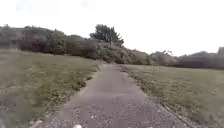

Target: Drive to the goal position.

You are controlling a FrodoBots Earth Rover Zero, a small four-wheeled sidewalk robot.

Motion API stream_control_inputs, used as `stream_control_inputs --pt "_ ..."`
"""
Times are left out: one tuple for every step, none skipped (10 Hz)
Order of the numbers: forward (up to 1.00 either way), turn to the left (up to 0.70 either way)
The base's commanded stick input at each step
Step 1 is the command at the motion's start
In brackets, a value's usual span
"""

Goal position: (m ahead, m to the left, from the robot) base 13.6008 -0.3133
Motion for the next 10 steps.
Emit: stream_control_inputs --pt "1.0 0.0" --pt "1.0 0.0" --pt "1.0 0.0" --pt "1.0 0.0" --pt "1.0 0.0" --pt "1.0 0.0" --pt "1.0 0.0" --pt "1.0 0.0" --pt "1.0 0.0" --pt "1.0 -0.04"
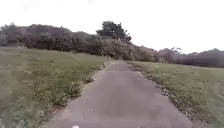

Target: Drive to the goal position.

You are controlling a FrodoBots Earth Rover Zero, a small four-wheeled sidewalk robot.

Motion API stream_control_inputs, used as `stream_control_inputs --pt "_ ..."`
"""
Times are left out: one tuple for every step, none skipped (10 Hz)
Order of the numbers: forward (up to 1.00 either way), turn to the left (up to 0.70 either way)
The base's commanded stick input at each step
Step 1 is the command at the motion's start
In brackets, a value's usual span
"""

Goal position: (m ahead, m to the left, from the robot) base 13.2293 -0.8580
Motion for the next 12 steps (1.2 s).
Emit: stream_control_inputs --pt "1.0 -0.15" --pt "1.0 -0.15" --pt "1.0 0.0" --pt "1.0 0.0" --pt "1.0 0.0" --pt "1.0 0.0" --pt "1.0 0.0" --pt "1.0 0.0" --pt "1.0 0.0" --pt "1.0 0.0" --pt "1.0 0.0" --pt "1.0 0.0"
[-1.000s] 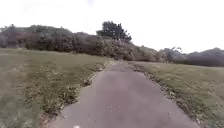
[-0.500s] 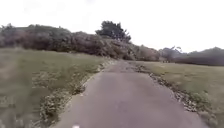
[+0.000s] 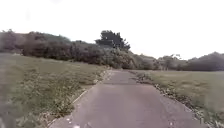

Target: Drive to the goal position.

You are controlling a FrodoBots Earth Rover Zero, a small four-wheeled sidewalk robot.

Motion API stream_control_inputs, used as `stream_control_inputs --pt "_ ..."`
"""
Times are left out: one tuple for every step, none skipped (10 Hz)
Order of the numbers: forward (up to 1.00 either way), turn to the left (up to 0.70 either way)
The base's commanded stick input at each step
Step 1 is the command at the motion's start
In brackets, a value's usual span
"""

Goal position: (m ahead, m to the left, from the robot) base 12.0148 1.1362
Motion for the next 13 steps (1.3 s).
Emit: stream_control_inputs --pt "1.0 0.0" --pt "1.0 0.0" --pt "1.0 0.0" --pt "1.0 0.0" --pt "1.0 0.0" --pt "1.0 0.0" --pt "1.0 -0.01" --pt "1.0 -0.02" --pt "1.0 -0.01" --pt "1.0 -0.02" --pt "1.0 -0.02" --pt "1.0 -0.02" --pt "1.0 -0.02"
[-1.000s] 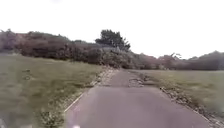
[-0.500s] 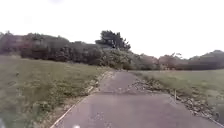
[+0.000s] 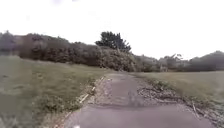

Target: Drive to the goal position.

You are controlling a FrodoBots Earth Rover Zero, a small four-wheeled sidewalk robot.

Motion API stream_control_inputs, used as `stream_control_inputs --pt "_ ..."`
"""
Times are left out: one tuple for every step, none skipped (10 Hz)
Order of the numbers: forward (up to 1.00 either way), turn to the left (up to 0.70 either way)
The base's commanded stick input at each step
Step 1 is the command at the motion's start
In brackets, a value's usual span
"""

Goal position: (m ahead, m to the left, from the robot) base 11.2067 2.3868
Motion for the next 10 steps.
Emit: stream_control_inputs --pt "1.0 -0.04" --pt "1.0 -0.06" --pt "1.0 -0.1" --pt "1.0 -0.17" --pt "1.0 -0.21" --pt "1.0 -0.06" --pt "1.0 -0.02" --pt "1.0 0.0" --pt "1.0 0.0" --pt "1.0 0.0"
